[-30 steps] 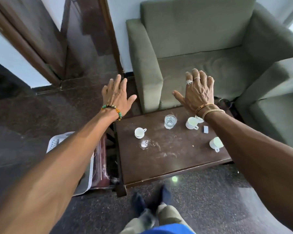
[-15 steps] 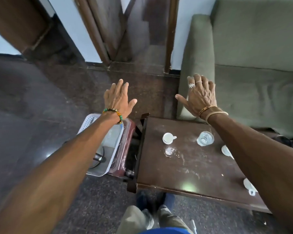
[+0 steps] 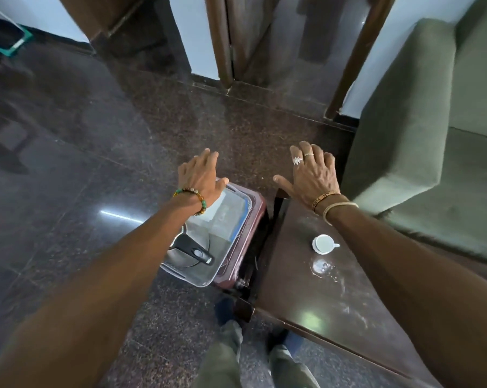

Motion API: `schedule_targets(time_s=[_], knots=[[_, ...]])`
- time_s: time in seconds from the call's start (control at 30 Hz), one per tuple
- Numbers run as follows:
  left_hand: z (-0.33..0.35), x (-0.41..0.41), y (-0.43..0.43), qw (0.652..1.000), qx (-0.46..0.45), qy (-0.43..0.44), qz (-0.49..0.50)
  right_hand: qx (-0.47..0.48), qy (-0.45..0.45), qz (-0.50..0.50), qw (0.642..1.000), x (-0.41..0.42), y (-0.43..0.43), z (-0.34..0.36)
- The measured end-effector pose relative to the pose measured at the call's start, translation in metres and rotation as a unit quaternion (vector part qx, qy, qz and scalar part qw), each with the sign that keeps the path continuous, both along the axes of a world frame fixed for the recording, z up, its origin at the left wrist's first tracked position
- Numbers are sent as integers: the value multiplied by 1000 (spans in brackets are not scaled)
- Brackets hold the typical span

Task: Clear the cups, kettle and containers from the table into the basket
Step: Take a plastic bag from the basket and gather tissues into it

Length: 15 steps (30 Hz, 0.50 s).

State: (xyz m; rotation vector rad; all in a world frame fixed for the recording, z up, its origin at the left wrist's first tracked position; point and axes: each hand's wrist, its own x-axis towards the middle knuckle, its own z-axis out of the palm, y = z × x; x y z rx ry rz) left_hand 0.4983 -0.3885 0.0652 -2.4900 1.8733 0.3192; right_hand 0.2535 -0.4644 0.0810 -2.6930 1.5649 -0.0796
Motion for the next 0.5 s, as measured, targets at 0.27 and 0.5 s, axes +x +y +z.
schedule_targets(time_s=[0.27, 0.5], knots=[[-43, 39, -20, 993, 95, 59, -22, 89, 4, 7, 996, 78, 3, -54], [-97, 47, -39, 967, 233, 72, -74, 291, -32, -61, 954, 123, 14, -123]])
